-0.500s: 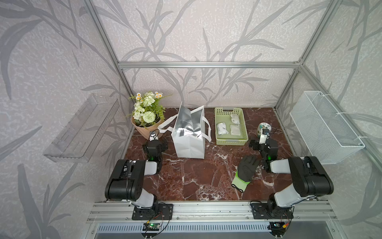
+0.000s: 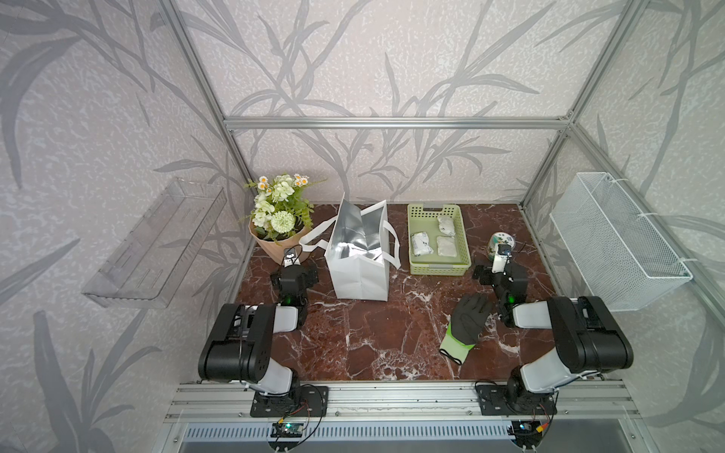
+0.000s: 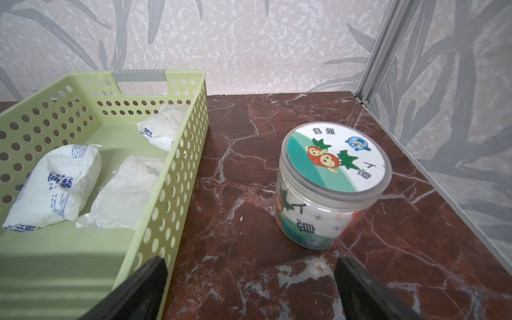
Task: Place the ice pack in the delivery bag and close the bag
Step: Move the bin to the center of the board.
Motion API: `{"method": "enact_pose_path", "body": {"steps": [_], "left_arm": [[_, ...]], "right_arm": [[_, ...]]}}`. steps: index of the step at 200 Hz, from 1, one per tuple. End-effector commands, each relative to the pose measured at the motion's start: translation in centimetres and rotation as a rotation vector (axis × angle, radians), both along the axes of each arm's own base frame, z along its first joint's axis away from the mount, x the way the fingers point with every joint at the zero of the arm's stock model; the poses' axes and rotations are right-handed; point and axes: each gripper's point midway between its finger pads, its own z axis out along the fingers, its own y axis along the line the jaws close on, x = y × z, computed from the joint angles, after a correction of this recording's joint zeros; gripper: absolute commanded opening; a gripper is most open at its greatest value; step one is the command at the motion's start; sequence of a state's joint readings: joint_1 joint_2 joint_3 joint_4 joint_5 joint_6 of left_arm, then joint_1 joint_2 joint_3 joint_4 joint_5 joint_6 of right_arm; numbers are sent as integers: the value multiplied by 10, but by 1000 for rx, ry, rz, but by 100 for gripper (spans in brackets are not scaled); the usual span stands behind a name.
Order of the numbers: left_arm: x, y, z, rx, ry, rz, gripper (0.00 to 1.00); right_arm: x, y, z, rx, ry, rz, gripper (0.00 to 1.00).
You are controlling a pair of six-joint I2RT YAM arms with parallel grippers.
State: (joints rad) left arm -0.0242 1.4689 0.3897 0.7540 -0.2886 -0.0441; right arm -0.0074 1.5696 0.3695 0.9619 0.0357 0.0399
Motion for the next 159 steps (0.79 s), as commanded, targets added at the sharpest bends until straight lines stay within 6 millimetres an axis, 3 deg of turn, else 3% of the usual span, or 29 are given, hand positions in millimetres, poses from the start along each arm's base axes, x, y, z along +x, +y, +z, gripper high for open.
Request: {"method": "enact_pose_path", "body": {"steps": [1, 24, 45, 67, 96, 131, 159], "left_arm": [[-3, 5, 42, -14, -1, 44, 100], [-29, 9, 73, -96, -30, 103, 100], [-61, 11, 82, -245, -43, 184, 100], [-97, 12, 90, -369, -1, 267, 100], [-132, 6, 122, -434, 76, 284, 100], [-137, -22, 176, -459, 238, 133, 100], [-114, -50, 237, -512, 261, -6, 100]], "right_arm": [[-7, -6, 13, 18, -40, -32, 99], [-19, -16, 34, 19, -74, -97, 99], [-28, -19, 54, 33, -50, -123, 99], [-37, -15, 80, 56, -5, -109, 99], [-46, -8, 114, 170, 18, -112, 99], [-41, 17, 136, 281, 136, -15, 99], [-27, 29, 134, 335, 273, 21, 99]]}}
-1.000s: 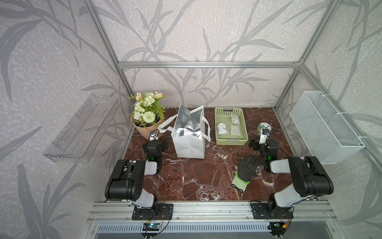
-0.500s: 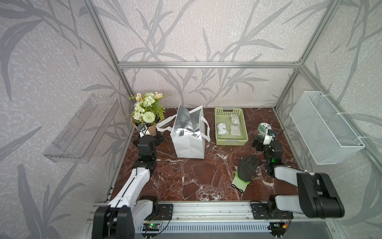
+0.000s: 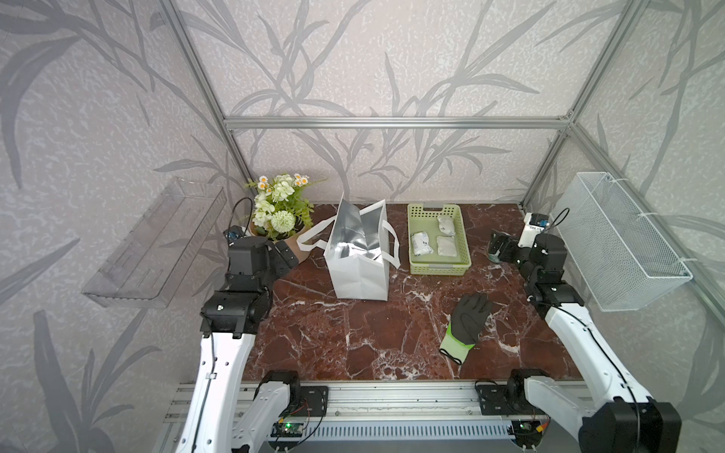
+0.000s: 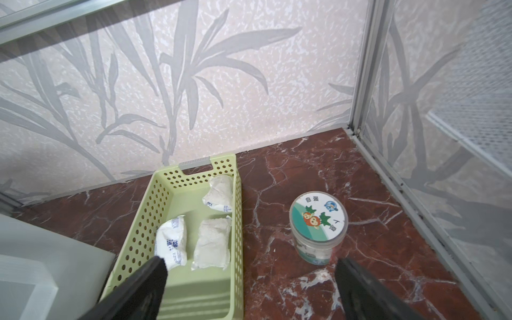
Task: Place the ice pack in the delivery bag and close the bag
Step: Move the bin to the center of the board.
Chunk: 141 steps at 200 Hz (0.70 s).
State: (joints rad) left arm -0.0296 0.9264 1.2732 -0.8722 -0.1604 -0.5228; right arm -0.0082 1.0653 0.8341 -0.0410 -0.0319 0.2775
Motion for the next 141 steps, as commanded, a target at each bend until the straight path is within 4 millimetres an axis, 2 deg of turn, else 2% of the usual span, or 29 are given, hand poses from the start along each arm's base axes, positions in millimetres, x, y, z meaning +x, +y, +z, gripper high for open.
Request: {"method": "enact_pose_path", "body": {"steps": [1, 8, 26, 44, 57, 82, 94, 98, 133, 141], "left_arm": [[-5, -31, 8, -70, 153, -154, 100], [2, -41, 22, -84, 148, -193, 100], [22, -74, 42, -77, 170, -303, 100], [38, -106, 44, -52, 236, -398, 100], [49, -119, 38, -30, 291, -427, 100], [74, -121, 29, 54, 338, -413, 98], [84, -121, 25, 83, 354, -406, 95], [87, -121, 24, 89, 356, -408, 94], [110, -130, 0, 126, 437, -451, 88], [115, -133, -4, 132, 446, -460, 84]], "right_arm": [[-4, 18, -35, 94, 241, 67, 99], [1, 22, -38, 107, 282, 82, 99], [12, 29, -46, 134, 385, 117, 99], [21, 35, -59, 140, 495, 150, 99], [28, 36, -66, 121, 565, 173, 99], [41, 40, -83, 109, 674, 212, 99], [46, 40, -83, 100, 704, 218, 99], [48, 39, -93, 94, 738, 217, 99], [63, 40, -118, 48, 812, 230, 99], [66, 41, -122, 46, 820, 235, 99]]}}
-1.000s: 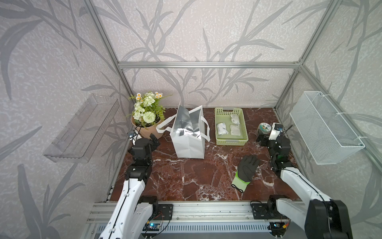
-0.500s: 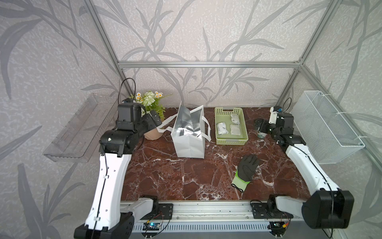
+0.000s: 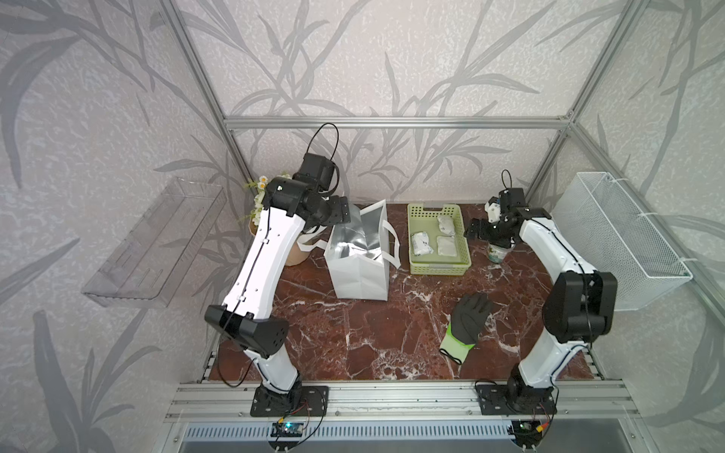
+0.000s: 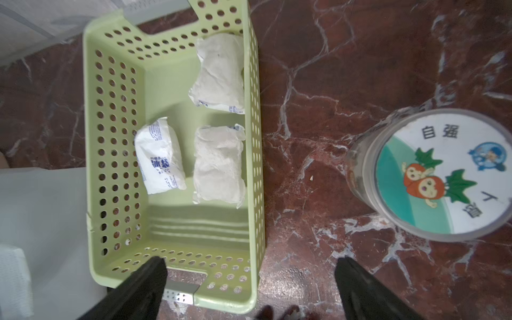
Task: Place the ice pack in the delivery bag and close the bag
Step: Move the bin to the center of the board.
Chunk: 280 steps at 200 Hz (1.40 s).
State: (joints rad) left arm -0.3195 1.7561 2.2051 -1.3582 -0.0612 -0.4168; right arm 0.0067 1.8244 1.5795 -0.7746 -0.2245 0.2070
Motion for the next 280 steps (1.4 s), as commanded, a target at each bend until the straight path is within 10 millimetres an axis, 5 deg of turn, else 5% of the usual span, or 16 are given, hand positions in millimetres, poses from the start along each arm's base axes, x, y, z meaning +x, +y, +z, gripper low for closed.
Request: {"method": "enact_pose_path", "body": {"steps": [1, 15, 69, 96, 128, 182, 255, 280], "left_arm": [[3, 2, -7, 61, 37, -40, 83], [11, 0, -14, 73, 54, -50, 76], [25, -8, -29, 50, 97, -46, 22], [24, -8, -36, 46, 120, -46, 6], [23, -8, -37, 29, 118, -37, 0], [23, -38, -34, -179, 85, -45, 0], [20, -67, -38, -404, 83, -4, 0], [17, -74, -33, -450, 75, 7, 0]], "right_arm": [[-6, 3, -14, -26, 82, 41, 99], [1, 5, -20, -27, 87, 49, 100], [21, 13, -48, -51, 162, 75, 91], [25, 15, -62, -70, 187, 75, 85], [20, 22, -75, -54, 239, 91, 55], [-6, 13, -72, -116, 256, 97, 0], [-74, -13, -78, -217, 338, 106, 0], [-72, -15, -63, -205, 301, 94, 30]]}}
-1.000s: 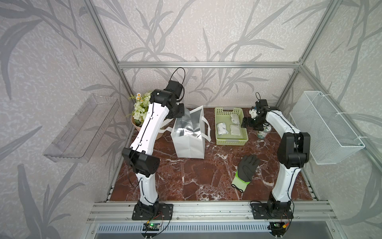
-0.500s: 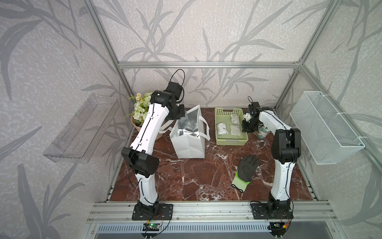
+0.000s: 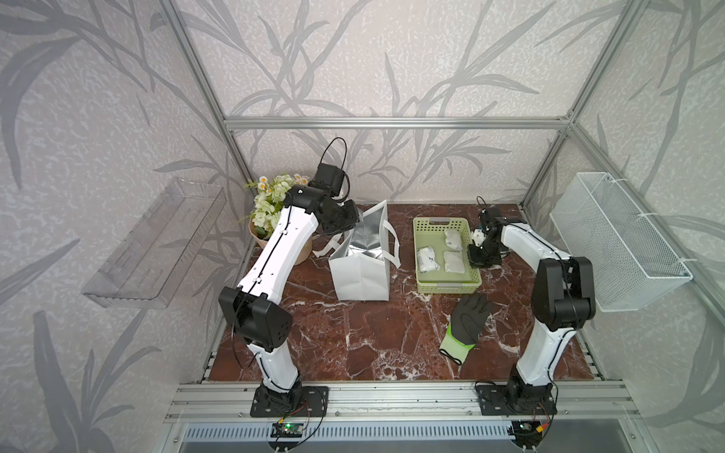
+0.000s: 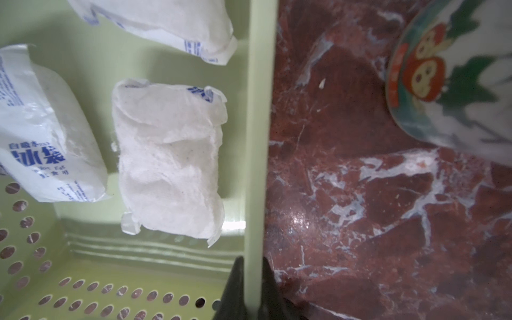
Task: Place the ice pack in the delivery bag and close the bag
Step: Move the bin to the center of the board.
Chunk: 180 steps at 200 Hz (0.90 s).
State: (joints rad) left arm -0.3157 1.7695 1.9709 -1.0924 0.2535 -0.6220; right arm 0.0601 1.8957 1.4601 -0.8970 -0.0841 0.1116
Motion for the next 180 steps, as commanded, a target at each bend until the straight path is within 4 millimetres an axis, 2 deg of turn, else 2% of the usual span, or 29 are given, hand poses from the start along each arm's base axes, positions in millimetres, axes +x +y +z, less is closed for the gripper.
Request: {"method": "enact_pose_path", "body": {"steps": [1, 15, 31, 55, 73, 97, 117, 149, 180], "left_arm": [[-5, -12, 18, -91, -30, 18, 0], [-7, -16, 21, -113, -35, 31, 0], [-9, -21, 26, -146, -46, 40, 0], [-13, -31, 31, -203, -53, 53, 0], [-16, -31, 33, -213, -64, 68, 0], [-20, -27, 35, -228, -85, 101, 0], [-23, -27, 36, -253, -93, 110, 0], [-29, -20, 28, -225, -87, 122, 0], [-31, -16, 22, -211, -90, 134, 0]], "right_arm": [[-12, -11, 18, -31, 4, -2, 31], [-6, -8, 36, -19, -43, -4, 48], [0, -4, 58, -20, -100, -9, 61], [6, 16, 77, -15, -158, 22, 75], [10, 44, 81, 3, -174, 57, 81], [19, 89, 70, 54, -184, 96, 86], [30, 116, 52, 83, -170, 106, 86], [47, 135, 23, 91, -148, 100, 86], [46, 147, -5, 90, -88, 121, 86]]}}
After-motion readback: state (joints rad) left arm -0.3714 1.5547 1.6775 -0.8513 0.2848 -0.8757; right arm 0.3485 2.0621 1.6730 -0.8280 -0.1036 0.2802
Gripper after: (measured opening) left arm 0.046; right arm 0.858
